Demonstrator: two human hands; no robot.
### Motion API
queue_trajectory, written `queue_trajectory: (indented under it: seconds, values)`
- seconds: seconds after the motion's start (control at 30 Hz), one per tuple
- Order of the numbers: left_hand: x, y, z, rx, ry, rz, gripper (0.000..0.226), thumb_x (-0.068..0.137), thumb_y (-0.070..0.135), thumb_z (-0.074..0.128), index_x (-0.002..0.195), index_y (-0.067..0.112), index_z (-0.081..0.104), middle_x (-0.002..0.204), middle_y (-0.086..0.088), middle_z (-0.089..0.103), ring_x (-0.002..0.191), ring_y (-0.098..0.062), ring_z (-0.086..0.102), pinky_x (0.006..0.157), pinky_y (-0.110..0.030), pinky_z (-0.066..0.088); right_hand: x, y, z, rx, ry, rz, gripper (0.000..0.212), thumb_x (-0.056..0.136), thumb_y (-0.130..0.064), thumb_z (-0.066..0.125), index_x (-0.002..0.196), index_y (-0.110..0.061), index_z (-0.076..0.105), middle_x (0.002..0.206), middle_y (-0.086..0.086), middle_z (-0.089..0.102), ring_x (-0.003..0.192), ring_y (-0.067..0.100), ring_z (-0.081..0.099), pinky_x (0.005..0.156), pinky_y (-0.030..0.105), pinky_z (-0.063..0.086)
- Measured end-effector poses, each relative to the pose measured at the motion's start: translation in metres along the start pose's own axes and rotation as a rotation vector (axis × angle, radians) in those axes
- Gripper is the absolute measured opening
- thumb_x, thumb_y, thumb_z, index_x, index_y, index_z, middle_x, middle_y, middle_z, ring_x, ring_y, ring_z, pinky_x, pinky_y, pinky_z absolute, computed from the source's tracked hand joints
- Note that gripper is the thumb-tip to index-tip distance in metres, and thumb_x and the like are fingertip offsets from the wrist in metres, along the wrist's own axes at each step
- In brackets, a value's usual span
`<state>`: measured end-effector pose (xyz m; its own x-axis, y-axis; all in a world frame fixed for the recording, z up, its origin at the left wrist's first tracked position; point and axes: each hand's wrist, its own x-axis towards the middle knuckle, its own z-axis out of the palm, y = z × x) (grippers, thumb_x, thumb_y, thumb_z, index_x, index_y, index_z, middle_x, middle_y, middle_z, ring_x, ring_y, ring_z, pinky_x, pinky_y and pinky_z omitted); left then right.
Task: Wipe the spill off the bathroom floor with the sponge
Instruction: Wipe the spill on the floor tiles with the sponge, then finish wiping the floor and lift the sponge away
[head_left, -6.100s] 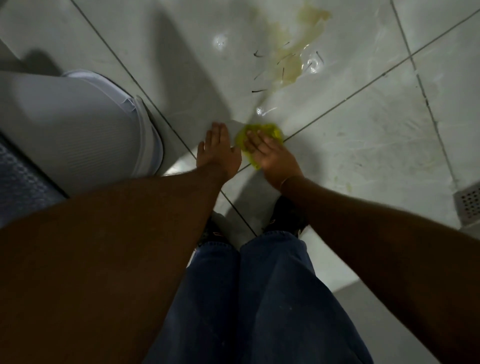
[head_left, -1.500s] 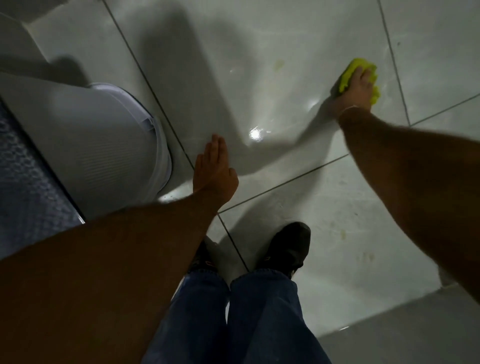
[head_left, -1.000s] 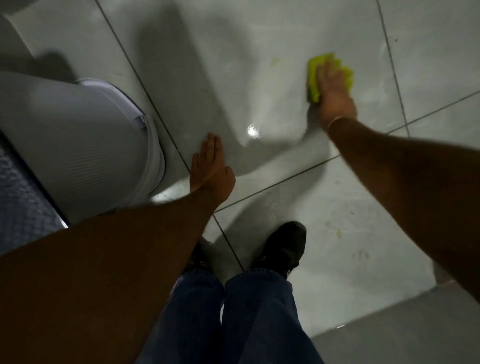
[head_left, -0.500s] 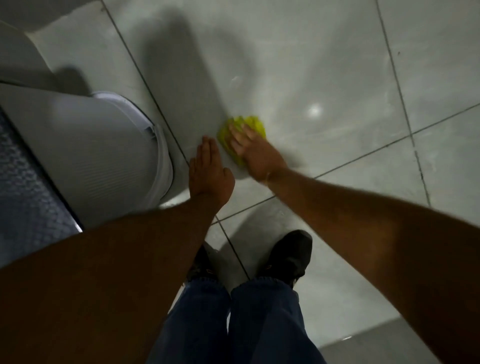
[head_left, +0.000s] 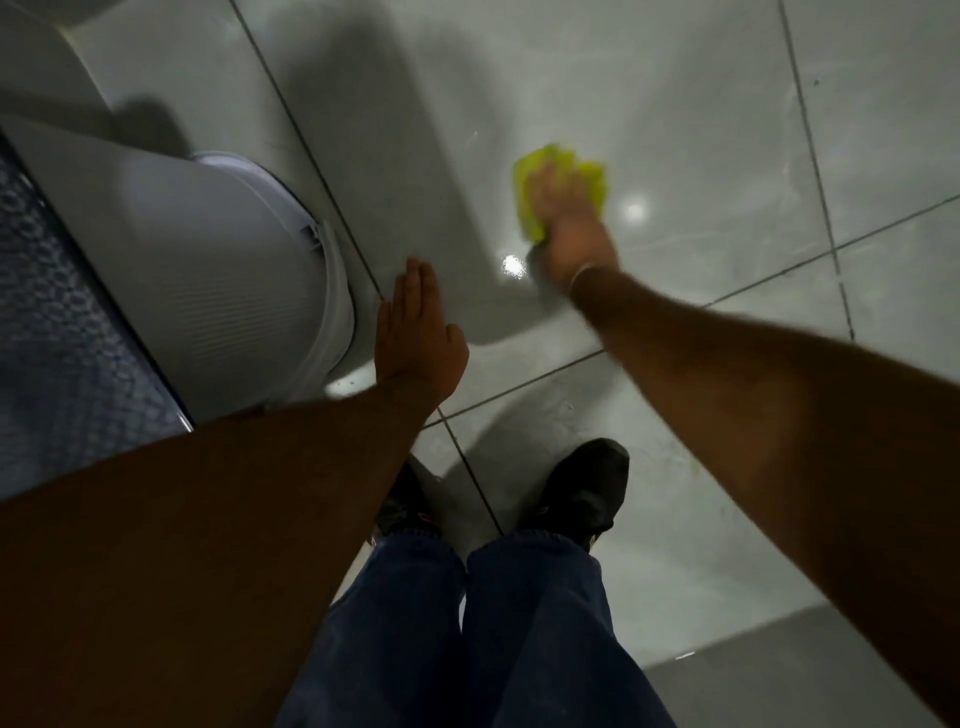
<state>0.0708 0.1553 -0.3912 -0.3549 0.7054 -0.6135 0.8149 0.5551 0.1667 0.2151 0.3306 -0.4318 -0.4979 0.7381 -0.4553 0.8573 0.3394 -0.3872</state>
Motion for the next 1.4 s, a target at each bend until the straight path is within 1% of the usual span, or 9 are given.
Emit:
queue_trajectory:
  seconds: [0.17, 0.33, 0.5, 0.6, 0.77, 0.9, 1.07, 1.2, 1.4]
  values:
    - [0.009, 0.003, -0.005, -0.005, 0.013, -0.002, 0.082, 0.096, 0.021, 0.043, 0.168, 0.010, 0.004, 0.177, -0.009, 0.003, 0.163, -0.028, 0.011, 0.130, -0.048, 0.014, -0.115, -0.032, 0.075, -0.140, -0.222, -0.506, 0.073, 0.088, -0.001, 0.043, 0.158, -0.021, 0.034, 0.168, 0.006, 0.027, 0.157, 0.036, 0.019, 0.129, 0.050, 0.018]
    - [-0.001, 0.010, 0.009, -0.003, 0.026, -0.023, 0.085, 0.094, 0.020, 0.045, 0.167, 0.007, 0.005, 0.176, -0.012, 0.005, 0.162, -0.030, 0.014, 0.129, -0.047, 0.017, -0.139, 0.040, 0.059, -0.100, -0.075, -0.363, 0.062, 0.094, -0.005, 0.024, 0.151, -0.013, 0.048, 0.160, 0.012, 0.042, 0.151, 0.039, 0.034, 0.125, 0.051, 0.030]
    - [-0.020, 0.025, 0.025, 0.001, -0.035, -0.016, 0.085, 0.094, 0.019, 0.043, 0.167, 0.006, 0.001, 0.176, -0.012, 0.001, 0.162, -0.030, 0.014, 0.130, -0.046, 0.017, -0.081, 0.123, -0.001, 0.023, 0.127, 0.346, 0.086, 0.086, -0.004, 0.056, 0.163, -0.014, 0.018, 0.172, 0.016, 0.008, 0.158, 0.038, 0.007, 0.131, 0.043, 0.003]
    - [-0.018, 0.029, 0.028, -0.008, -0.055, -0.003, 0.085, 0.093, 0.020, 0.042, 0.167, 0.007, 0.001, 0.177, -0.011, 0.000, 0.162, -0.029, 0.014, 0.131, -0.044, 0.015, -0.037, 0.121, -0.018, 0.142, 0.184, 0.557, 0.091, 0.083, -0.007, 0.059, 0.163, -0.009, 0.015, 0.171, 0.020, 0.004, 0.158, 0.042, 0.005, 0.130, 0.046, 0.002]
    - [-0.020, 0.026, 0.023, -0.066, -0.005, 0.000, 0.082, 0.093, 0.027, 0.034, 0.167, 0.007, 0.006, 0.177, -0.011, 0.004, 0.162, -0.027, 0.016, 0.131, -0.045, 0.015, -0.027, 0.045, 0.012, 0.141, 0.072, 0.214, 0.093, 0.077, -0.004, 0.060, 0.162, -0.015, 0.024, 0.171, 0.016, 0.008, 0.157, 0.043, 0.004, 0.128, 0.048, -0.001]
    - [-0.034, 0.028, 0.008, -0.056, -0.004, -0.031, 0.077, 0.100, 0.026, 0.039, 0.167, 0.007, 0.007, 0.177, -0.010, 0.005, 0.162, -0.026, 0.015, 0.131, -0.042, 0.015, -0.074, -0.022, 0.053, 0.024, -0.082, -0.082, 0.068, 0.098, -0.017, 0.056, 0.160, -0.020, 0.030, 0.171, 0.013, 0.016, 0.158, 0.039, 0.010, 0.128, 0.057, -0.001]
    - [-0.098, 0.041, -0.032, -0.210, -0.133, -0.063, 0.076, 0.105, 0.029, 0.033, 0.167, 0.014, -0.009, 0.176, -0.005, -0.013, 0.164, -0.021, -0.006, 0.134, -0.043, 0.004, -0.143, -0.056, 0.031, 0.228, -0.523, 0.082, 0.078, 0.086, 0.009, 0.058, 0.156, -0.019, 0.038, 0.167, 0.012, 0.028, 0.155, 0.034, 0.025, 0.127, 0.050, 0.022]
    - [-0.158, 0.056, -0.076, -0.185, -0.173, 0.003, 0.079, 0.104, 0.030, 0.030, 0.165, 0.018, -0.019, 0.173, -0.002, -0.024, 0.162, -0.018, -0.016, 0.134, -0.045, 0.000, -0.193, -0.074, -0.029, 0.607, -0.305, 0.479, 0.070, 0.088, 0.014, 0.043, 0.144, -0.026, 0.052, 0.146, 0.004, 0.059, 0.136, 0.024, 0.053, 0.119, 0.043, 0.042]
    - [-0.225, 0.069, -0.151, -0.224, -0.104, 0.037, 0.080, 0.098, 0.032, 0.024, 0.165, 0.020, -0.018, 0.172, 0.002, -0.028, 0.161, -0.016, -0.020, 0.133, -0.043, -0.003, -0.226, -0.115, -0.129, 0.632, -0.053, 0.504, 0.034, 0.101, -0.003, 0.048, 0.126, -0.024, 0.057, 0.103, 0.003, 0.070, 0.097, 0.025, 0.070, 0.074, 0.024, 0.055]
